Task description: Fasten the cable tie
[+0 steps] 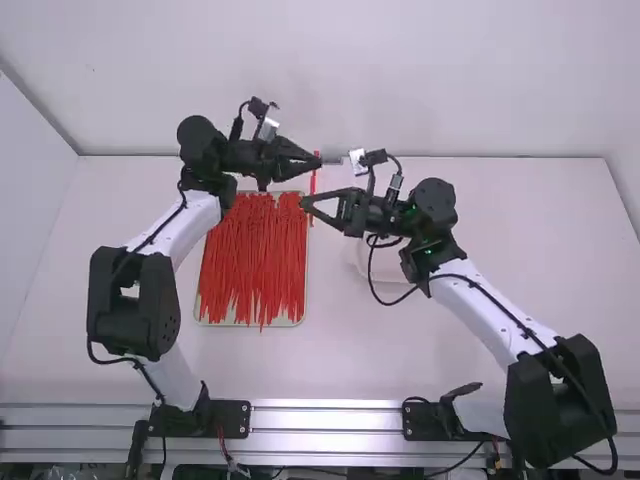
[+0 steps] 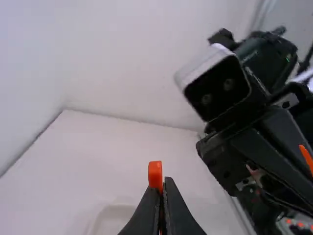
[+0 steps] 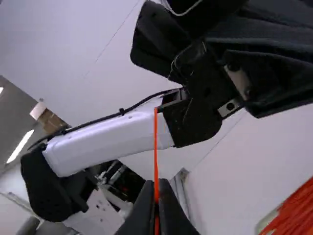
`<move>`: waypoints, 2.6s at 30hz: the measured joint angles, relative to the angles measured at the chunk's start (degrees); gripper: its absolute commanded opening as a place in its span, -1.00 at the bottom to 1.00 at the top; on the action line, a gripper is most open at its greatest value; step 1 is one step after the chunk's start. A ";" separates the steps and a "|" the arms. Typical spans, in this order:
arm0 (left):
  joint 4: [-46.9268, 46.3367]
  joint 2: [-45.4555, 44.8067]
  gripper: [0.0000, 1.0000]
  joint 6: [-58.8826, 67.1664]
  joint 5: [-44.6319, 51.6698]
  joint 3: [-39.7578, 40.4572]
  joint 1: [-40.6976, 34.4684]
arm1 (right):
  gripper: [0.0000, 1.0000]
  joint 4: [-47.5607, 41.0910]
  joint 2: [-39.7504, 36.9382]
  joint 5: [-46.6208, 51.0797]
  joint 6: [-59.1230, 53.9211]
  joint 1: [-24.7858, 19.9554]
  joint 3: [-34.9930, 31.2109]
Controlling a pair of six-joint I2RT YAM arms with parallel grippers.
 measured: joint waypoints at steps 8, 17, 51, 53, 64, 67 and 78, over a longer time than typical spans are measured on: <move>19.10 0.00 -0.98 1.64 1.84 -3.23 -2.01 | -1.00 -1.42 0.00 -0.61 1.31 1.18 0.00; 34.05 -0.04 -0.97 -5.49 1.07 -5.73 -0.96 | -1.00 -2.95 -0.02 -0.59 1.51 0.66 0.00; 34.07 -0.04 -0.98 -1.77 -3.06 -6.38 1.42 | -1.00 -2.73 0.00 5.25 4.55 0.79 0.00; 34.07 -0.04 -0.97 -1.33 -2.84 -6.38 1.03 | -1.00 -2.73 0.00 6.21 4.61 1.25 0.00; 33.68 -0.04 -0.97 -0.76 -2.19 -6.38 0.46 | -1.00 -2.75 -0.02 7.80 4.72 1.97 0.00; 34.12 -0.04 -0.97 -0.57 -2.21 -6.47 0.46 | -1.00 -2.73 -0.02 7.82 4.72 1.97 0.00; 34.07 -0.04 -0.97 0.50 -2.38 -7.82 0.46 | -1.00 -3.02 0.00 7.98 4.72 0.68 0.00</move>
